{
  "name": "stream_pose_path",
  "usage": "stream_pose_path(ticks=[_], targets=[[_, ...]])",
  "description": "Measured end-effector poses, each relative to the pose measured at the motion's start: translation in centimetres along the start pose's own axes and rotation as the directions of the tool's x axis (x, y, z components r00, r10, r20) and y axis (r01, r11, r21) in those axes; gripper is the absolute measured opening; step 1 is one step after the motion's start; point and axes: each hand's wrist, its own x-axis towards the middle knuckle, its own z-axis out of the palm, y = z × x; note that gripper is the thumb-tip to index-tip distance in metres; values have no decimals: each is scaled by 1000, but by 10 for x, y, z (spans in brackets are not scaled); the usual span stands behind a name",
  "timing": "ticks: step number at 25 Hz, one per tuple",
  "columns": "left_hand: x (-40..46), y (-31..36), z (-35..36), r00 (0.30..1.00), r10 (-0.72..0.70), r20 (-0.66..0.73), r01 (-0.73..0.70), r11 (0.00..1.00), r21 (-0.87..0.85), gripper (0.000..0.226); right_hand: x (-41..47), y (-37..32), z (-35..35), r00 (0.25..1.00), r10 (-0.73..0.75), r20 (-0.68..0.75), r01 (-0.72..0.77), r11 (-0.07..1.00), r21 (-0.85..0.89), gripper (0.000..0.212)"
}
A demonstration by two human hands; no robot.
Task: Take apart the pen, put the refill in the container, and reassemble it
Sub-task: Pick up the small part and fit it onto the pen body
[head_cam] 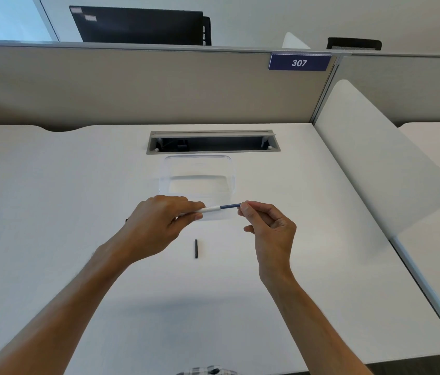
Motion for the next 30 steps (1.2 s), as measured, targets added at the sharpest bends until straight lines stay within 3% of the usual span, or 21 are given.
stream_pose_path(ticks=[10,14,17,24,28,30], targets=[[-1,-4,-2,1000,-16,9,16,1000,-13,23,8,1,-6,995,14,97,-12,1000,-24,11],[-3,-8,-3,1000,-14,12,14,1000,-13,23,13,2,-18,964,-9,267,66,977,-204,9],[-4,-11,-5,999,4,44,-4,1000,6,24,20,-1,-27,949,-53,310,148,945,-290,5],[-4,-18,-3,999,-34,26,35,999,-20,24,31,15,-51,967,79,244,-17,969,-244,9],[-7,-18,0,998,-54,36,55,998,-23,25,22,57,-46,991,109,76,-75,932,-353,8],[-8,-17,1,998,-55,37,56,998,-33,25,17,78,-41,998,51,47,-23,881,-473,10]])
